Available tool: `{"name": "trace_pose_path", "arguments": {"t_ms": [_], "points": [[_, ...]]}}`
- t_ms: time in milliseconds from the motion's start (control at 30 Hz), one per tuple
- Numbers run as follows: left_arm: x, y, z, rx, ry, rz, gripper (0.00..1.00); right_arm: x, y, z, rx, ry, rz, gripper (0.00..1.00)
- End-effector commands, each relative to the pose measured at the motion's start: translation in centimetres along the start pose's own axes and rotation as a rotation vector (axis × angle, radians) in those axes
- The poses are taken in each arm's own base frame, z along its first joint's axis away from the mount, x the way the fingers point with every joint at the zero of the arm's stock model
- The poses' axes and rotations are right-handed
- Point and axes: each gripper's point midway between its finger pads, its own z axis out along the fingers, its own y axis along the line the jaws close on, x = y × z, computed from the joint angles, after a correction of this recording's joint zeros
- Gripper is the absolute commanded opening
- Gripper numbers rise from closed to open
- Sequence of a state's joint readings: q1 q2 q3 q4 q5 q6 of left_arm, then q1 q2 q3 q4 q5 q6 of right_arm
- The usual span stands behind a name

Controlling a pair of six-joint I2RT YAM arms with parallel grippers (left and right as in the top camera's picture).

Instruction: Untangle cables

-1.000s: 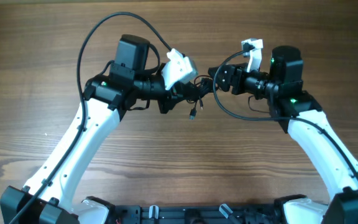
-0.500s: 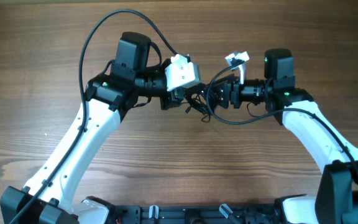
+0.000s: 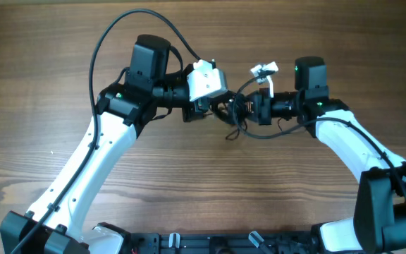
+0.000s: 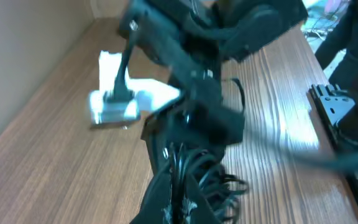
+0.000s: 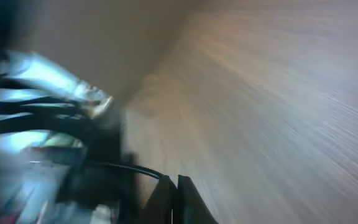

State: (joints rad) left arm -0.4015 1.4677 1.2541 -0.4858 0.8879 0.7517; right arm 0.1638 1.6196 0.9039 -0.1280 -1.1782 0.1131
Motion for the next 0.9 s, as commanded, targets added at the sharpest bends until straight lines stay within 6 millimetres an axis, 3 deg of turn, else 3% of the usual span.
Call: {"name": "trace_pose_path", "arguments": {"t_ms": [0,67,100,133,167,233,267,367,433,500,600,700,867], "points": [[-2.5,-0.7,-0.4,0.042,-0.083,-0.076,0.04,0.9,-9.5,-2.4,0.561,-0.046,0.200,0.05],[-2.6,-0.7,-0.4,0.047,-0.087,-0.123,0.04,1.7,-13.9,-6.8,0.879,-0.127,0.355,0.04],[-2.6,-0.7,-0.4,0.047,-0.087,-0.147,0.04,1.8,-14.7,-8.2,0.928,-0.159,0.402,0.05],[-2.6,-0.7,-0.4,0.048,-0.086,-0.169,0.04,1.6,-15.3,-9.6,0.945,-0.192,0.435,0.13],[-2.6,-0.7,-0.4,0.049,-0.086,-0.183,0.04,1.4,-15.7,-10.6,0.946,-0.216,0.451,0.32],[-2.6,-0.7,-0.4,0.050,-0.085,-0.197,0.04,1.3,-16.2,-12.1,0.936,-0.247,0.482,0.47],[-2.6,-0.7,-0.4,0.049,-0.085,-0.197,0.04,1.1,-16.0,-12.4,0.894,-0.257,0.490,0.61],[-2.6,-0.7,-0.4,0.050,-0.085,-0.198,0.04,-0.2,-13.2,-10.3,0.640,-0.200,0.322,0.87],[-2.5,-0.9,-0.4,0.056,-0.081,-0.205,0.04,-1.3,-9.7,-8.2,0.411,-0.172,0.169,0.95],[-2.5,-0.9,-0.4,0.055,-0.083,-0.202,0.04,-2.3,-4.7,-6.7,0.122,-0.165,0.032,0.95],[-2.5,-0.8,-0.4,0.054,-0.083,-0.202,0.04,-2.5,-0.7,-6.0,-0.091,-0.147,-0.054,0.97],[-2.2,-0.4,-0.3,0.030,-0.069,-0.204,0.04,-1.9,3.2,-6.5,-0.304,-0.152,-0.272,0.98],[-2.0,-0.1,-0.3,0.013,-0.058,-0.263,0.04,-1.9,3.5,-6.2,-0.315,-0.153,-0.335,1.00]]}}
